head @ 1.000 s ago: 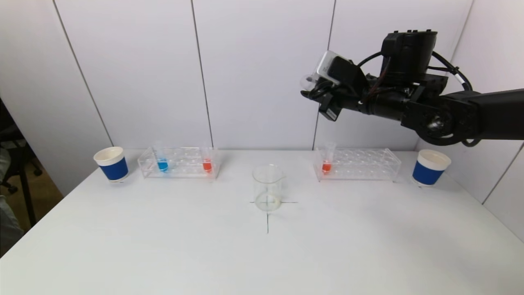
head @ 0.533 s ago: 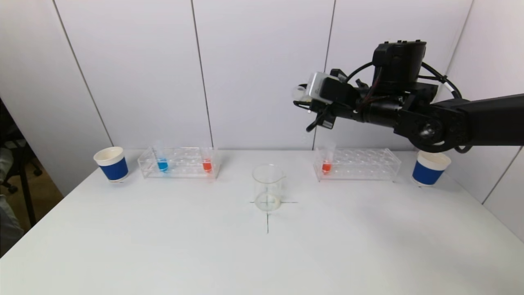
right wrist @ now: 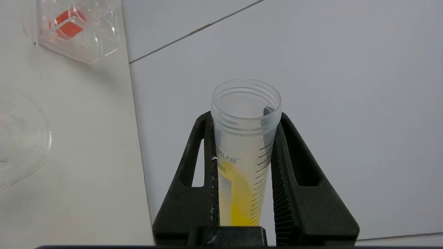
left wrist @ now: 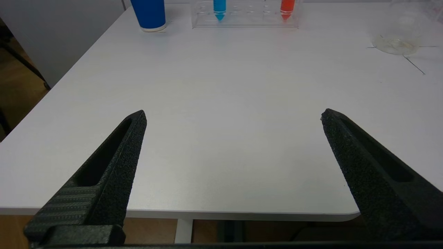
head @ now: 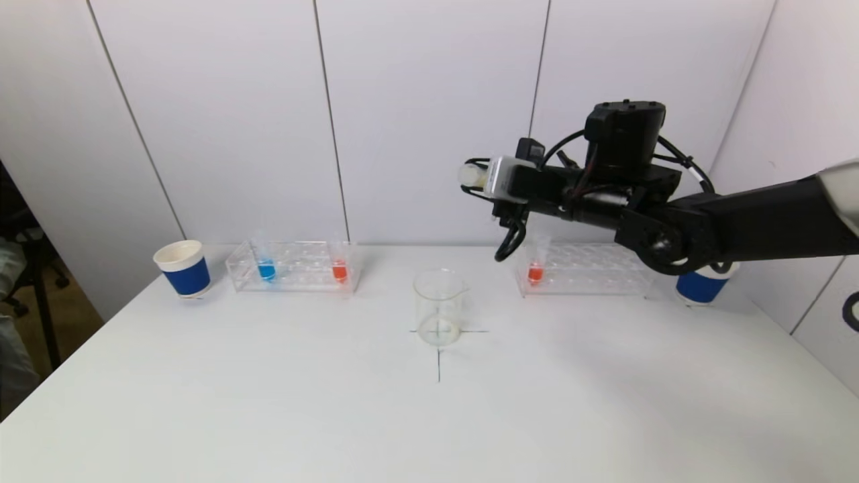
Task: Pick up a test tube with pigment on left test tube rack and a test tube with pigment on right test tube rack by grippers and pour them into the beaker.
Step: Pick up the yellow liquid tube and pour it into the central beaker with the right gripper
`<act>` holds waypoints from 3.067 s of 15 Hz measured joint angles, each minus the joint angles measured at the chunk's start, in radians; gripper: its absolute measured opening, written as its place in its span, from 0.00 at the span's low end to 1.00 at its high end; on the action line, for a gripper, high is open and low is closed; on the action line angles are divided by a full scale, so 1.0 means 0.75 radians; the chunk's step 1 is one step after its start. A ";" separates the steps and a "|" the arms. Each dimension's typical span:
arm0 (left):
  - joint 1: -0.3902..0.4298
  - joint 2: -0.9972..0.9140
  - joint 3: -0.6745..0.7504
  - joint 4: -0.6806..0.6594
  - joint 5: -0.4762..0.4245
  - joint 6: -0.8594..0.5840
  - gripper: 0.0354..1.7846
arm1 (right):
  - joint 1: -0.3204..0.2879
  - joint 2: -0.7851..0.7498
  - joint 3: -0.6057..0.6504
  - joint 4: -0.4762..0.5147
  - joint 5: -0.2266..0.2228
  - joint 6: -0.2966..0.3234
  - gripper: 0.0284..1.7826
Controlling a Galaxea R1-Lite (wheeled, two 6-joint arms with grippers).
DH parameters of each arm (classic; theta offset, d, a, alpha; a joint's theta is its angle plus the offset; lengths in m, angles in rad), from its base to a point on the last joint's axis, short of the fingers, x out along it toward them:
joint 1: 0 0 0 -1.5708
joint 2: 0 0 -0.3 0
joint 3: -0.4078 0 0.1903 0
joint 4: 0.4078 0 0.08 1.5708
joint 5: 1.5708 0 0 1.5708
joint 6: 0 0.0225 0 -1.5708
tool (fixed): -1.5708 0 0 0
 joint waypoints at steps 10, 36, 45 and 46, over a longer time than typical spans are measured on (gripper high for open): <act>0.000 0.000 0.000 -0.001 0.000 0.000 0.99 | 0.010 0.073 0.054 -0.127 0.089 -0.156 0.26; 0.000 0.000 0.000 0.000 0.000 0.000 0.99 | 0.033 0.178 0.241 -0.378 0.139 -0.346 0.26; 0.000 0.000 0.000 -0.001 0.000 0.000 0.99 | 0.040 0.221 0.242 -0.397 0.141 -0.362 0.26; 0.001 0.000 0.000 -0.001 0.000 0.000 0.99 | 0.041 0.225 0.242 -0.388 0.141 -0.378 0.26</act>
